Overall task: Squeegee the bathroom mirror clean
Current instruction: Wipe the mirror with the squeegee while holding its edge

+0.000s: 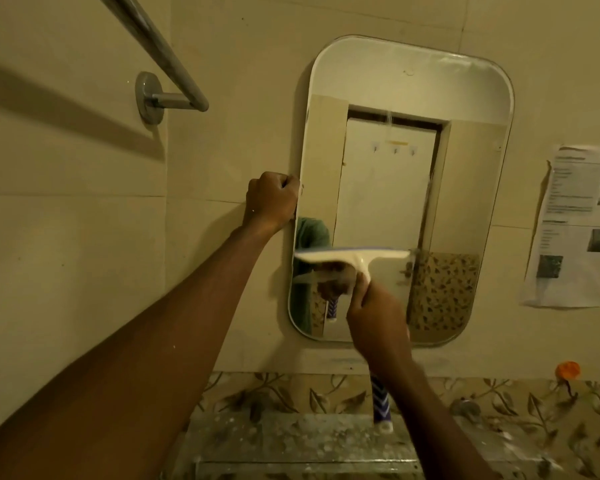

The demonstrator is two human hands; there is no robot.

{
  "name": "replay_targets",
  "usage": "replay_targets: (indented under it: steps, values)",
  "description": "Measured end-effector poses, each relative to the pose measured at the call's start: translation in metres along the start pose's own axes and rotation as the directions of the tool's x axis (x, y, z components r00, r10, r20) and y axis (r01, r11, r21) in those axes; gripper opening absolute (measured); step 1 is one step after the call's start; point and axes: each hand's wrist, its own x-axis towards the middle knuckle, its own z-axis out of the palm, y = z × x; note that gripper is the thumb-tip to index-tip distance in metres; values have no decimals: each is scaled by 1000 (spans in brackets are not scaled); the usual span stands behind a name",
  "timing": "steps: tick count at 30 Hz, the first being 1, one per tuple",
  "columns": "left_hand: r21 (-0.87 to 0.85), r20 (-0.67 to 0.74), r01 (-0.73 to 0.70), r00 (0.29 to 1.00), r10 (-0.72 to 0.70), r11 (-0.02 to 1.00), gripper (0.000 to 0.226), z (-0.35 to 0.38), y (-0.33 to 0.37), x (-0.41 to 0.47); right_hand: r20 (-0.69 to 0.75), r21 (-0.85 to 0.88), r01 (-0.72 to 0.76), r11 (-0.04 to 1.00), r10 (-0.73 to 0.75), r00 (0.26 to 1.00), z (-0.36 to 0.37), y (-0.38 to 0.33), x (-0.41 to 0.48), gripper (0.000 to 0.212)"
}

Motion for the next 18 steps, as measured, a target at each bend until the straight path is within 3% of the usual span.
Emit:
replay_targets:
  steps: [6, 9, 12, 14, 18]
  values:
    - [-65, 57, 75, 996, -72, 995, 42, -1, -3, -7, 117, -163, -134, 977, 154, 981, 26, 41, -75, 41]
    - [-51, 65, 101, 993, -97, 994, 42, 2, -13, -19, 104, -76, -93, 993, 101, 989, 15, 24, -59, 40]
    - [-58, 52, 114, 992, -111, 992, 41, 4, -17, -25, -20, 25, -44, 999, 44, 999, -4, -3, -15, 39]
    - [-49, 32, 101, 994, -100, 994, 42, 6, -17, -26, -71, 7, -12, 1000, 13, 997, -12, -13, 8, 39]
    - [-30, 16, 93, 996, -92, 995, 43, 7, -17, -28, -1, -13, -49, 999, 49, 999, 5, 8, -20, 37]
